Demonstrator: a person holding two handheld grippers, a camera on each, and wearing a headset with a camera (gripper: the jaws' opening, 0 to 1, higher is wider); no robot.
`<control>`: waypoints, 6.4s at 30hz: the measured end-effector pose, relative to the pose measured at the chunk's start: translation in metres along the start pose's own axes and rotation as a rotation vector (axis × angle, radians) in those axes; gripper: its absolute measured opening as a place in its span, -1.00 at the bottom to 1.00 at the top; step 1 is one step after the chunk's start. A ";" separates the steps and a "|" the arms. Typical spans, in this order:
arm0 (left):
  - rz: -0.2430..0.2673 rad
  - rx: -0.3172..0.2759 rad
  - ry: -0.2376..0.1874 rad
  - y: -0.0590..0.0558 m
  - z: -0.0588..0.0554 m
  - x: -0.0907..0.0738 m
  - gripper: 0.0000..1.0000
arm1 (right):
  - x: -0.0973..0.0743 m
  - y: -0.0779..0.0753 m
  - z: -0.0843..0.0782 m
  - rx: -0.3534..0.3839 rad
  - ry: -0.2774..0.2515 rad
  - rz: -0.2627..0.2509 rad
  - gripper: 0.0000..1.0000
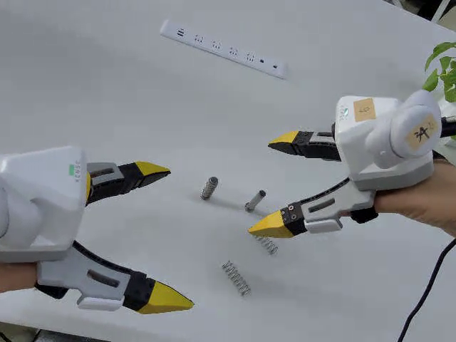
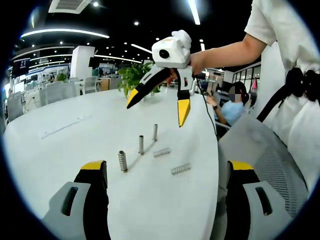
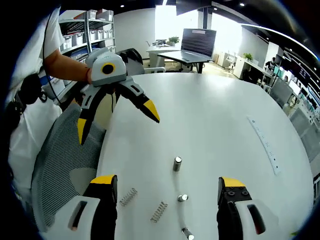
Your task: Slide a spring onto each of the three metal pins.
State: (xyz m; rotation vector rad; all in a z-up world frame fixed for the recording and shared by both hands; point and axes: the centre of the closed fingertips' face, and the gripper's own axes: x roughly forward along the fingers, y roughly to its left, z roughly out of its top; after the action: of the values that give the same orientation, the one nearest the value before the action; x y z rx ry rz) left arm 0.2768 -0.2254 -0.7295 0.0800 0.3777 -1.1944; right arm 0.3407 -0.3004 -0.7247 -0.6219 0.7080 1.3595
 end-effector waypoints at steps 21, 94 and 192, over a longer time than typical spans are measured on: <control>-0.100 0.133 0.163 -0.015 0.003 0.022 0.92 | -0.062 0.024 -0.069 0.186 -0.185 -0.155 0.85; -0.473 0.636 0.718 -0.028 -0.091 0.107 -0.87 | -0.099 0.047 -0.124 0.358 -0.307 -0.321 0.78; -0.184 0.187 0.075 -0.052 0.064 0.055 -0.87 | -0.058 0.081 0.025 0.113 -0.346 0.029 -0.87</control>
State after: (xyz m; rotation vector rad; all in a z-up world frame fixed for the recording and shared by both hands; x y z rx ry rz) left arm 0.2615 -0.3108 -0.6811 0.2573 0.3431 -1.4104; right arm 0.2588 -0.3099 -0.6640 -0.2760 0.5097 1.3990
